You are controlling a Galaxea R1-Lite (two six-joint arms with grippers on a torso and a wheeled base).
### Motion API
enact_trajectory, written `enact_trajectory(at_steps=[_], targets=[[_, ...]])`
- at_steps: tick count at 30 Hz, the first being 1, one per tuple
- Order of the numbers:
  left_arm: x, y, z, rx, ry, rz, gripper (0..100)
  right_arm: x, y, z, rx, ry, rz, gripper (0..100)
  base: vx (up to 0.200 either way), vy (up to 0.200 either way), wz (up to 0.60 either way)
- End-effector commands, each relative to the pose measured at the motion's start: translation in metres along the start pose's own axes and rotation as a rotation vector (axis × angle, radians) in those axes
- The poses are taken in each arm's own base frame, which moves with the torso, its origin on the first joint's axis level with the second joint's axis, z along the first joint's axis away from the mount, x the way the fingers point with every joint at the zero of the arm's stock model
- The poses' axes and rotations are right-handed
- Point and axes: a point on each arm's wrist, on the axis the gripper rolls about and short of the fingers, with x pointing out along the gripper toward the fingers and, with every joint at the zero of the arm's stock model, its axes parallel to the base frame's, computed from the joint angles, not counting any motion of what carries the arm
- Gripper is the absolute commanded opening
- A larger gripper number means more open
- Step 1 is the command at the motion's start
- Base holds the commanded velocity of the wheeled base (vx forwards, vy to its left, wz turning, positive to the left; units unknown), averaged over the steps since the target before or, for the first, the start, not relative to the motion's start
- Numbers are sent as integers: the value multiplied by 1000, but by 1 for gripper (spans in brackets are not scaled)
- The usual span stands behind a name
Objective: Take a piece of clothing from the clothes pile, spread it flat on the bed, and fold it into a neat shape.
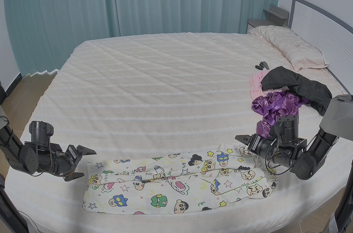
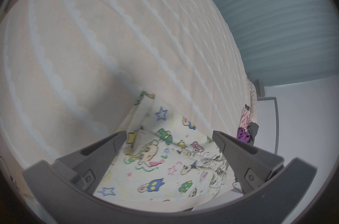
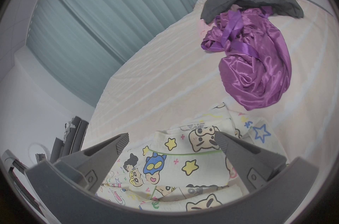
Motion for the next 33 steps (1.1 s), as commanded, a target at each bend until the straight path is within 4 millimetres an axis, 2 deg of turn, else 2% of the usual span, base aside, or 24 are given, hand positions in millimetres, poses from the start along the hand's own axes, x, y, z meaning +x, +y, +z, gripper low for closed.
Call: enact_trajectory(at_steps=[1,6,11,18,33], targets=[[9,-23,-2,16,-4,-30,100,-1,-6,-5,33,-2,-29,100,0,0,0],[17,-22,-7,20,-19,18,100,-2,-8,-8,37,9,-38,100,0,0,0],[17,-16,-12,95,-5,42,100,-4,-11,-11,42,21,-44,100,0,0,0],[17,-11,-15,104,8,60,100,-6,-17,-16,41,2,-38,100,0,0,0],[28,-6,-14,108,37,76,100,-4,-19,-18,41,-3,-32,100,0,0,0]])
